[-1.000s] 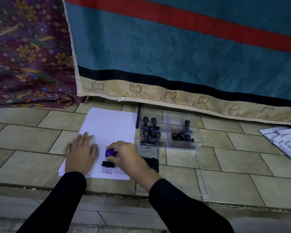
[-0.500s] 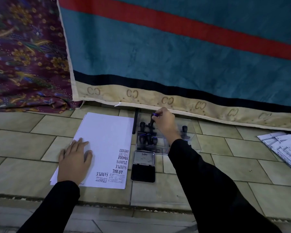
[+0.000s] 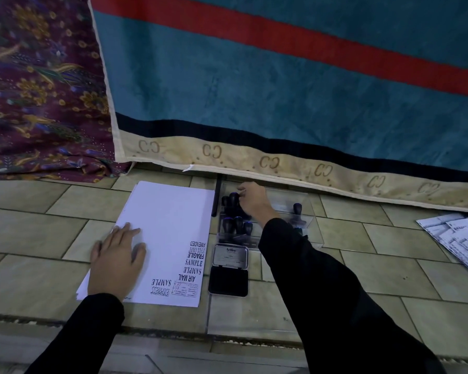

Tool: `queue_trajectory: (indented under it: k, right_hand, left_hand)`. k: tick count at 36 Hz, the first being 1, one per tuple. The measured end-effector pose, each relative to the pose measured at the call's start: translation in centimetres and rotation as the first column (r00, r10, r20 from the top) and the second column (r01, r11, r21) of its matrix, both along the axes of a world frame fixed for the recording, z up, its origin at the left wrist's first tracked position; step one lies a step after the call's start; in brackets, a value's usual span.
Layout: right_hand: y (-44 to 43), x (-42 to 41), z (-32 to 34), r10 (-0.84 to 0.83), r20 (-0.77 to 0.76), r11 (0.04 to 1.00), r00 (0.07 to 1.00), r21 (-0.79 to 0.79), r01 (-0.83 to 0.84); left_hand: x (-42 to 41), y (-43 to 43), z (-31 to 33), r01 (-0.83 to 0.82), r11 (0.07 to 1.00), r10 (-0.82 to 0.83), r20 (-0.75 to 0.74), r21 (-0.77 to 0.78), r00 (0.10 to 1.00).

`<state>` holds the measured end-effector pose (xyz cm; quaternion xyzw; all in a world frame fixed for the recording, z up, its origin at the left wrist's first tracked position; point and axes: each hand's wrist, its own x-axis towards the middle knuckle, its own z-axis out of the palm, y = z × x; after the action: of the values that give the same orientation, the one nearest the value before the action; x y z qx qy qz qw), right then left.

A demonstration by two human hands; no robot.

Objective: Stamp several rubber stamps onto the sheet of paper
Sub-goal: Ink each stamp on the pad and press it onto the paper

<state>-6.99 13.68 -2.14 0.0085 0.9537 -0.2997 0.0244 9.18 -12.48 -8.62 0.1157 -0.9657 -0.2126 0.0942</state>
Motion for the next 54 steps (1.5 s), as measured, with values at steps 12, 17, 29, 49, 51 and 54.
queue_trajectory:
  k: [12,17,29,49,51,54]
  right_hand:
    - [9.1,1.3,1.7,-0.213,-0.1,0.944,0.972,0.236,0.231]
    - [10.3,2.0,1.7,-0.171,-0.027,0.885,0.985,0.434,0.166]
    - [9.6,2.0,2.0,-0.129,0.031,0.815,0.991,0.573,0.088]
    - [9.7,6.3,3.5,-0.167,-0.379,0.985,0.91,-0.028,0.169]
    - [8.1,8.5,3.8,-0.15,-0.393,0.987,0.907,-0.115,0.113]
    - [5.6,11.9,3.5,-0.067,-0.332,0.98,0.941,-0.199,-0.001]
  left_hand:
    - [0.0,0.2,0.1,-0.001,0.999,0.001,0.016,-0.033,1.0]
    - [0.0,0.4,0.4,0.003,0.997,0.001,0.051,-0.076,0.999]
    - [-0.2,0.1,0.9,0.061,0.95,-0.046,0.057,-0.306,0.997]
    - [-1.2,0.9,1.9,0.067,0.985,-0.082,-0.085,-0.161,0.993]
    - [-0.9,2.0,1.9,0.212,0.969,-0.224,-0.084,-0.129,0.971]
    - [-0.2,4.1,1.4,0.441,0.896,-0.443,-0.029,-0.057,0.896]
